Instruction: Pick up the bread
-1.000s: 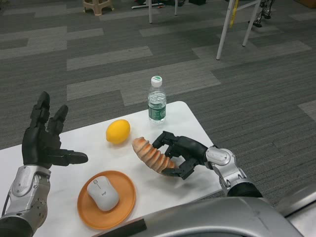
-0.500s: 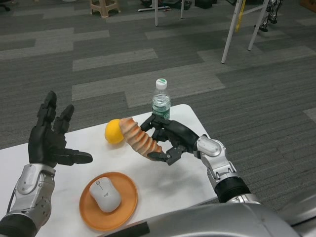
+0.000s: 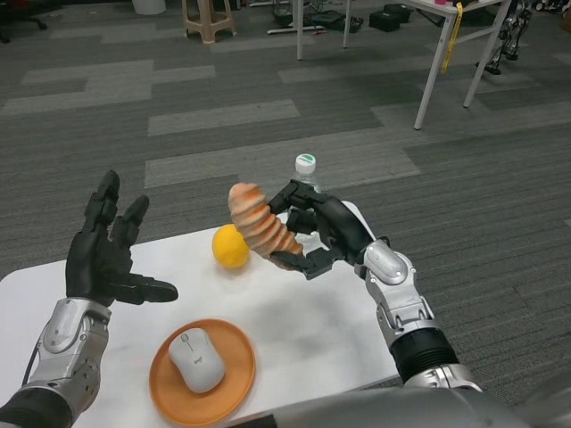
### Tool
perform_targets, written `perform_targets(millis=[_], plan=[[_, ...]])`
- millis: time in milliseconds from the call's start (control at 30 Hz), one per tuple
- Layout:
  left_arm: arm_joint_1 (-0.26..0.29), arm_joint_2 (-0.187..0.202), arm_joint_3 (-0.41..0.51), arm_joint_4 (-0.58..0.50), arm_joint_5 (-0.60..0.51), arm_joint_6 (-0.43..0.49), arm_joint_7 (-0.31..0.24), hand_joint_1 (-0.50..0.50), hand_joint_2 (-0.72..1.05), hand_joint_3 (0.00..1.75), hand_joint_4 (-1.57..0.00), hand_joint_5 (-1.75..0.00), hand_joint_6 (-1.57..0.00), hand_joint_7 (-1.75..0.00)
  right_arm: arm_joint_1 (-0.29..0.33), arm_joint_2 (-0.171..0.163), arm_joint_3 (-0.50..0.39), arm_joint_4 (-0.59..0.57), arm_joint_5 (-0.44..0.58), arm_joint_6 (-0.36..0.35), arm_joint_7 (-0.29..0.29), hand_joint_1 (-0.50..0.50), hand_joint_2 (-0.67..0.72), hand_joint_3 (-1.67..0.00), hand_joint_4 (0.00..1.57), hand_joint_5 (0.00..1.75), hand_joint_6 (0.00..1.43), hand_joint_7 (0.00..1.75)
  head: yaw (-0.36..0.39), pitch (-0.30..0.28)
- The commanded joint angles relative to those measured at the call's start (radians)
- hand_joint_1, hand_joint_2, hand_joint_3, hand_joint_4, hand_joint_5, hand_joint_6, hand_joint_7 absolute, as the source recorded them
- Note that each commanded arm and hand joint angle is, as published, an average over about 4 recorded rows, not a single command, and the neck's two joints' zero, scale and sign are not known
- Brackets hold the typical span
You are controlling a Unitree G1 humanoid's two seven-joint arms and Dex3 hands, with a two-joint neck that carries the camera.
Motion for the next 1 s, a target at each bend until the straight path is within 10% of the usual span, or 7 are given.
perform_targets(millis=[33,1000], plan=[[-0.003,0.0,0.007,0.008,0.004,-0.004,0.002,0.5,-0.19,0.09,0.0,-0.41,0.0,0.0,-0.014,0.004,-0.008,-0.015,0.027,-0.02,-0.032,-0.29,-0.6,-1.11,1.3,1.65,1.22,1.54,-0.001,0.003],[0.016,-0.006,0.014,-0.001,0.009,-0.013,0.002,0.5,-0.19,0.09,0.0,-0.41,0.0,0.0,0.005,0.015,-0.008,-0.051,0.072,-0.068,-0.197,-0.29,-0.6,-1.11,1.46,1.65,1.28,1.54,0.003,0.012]])
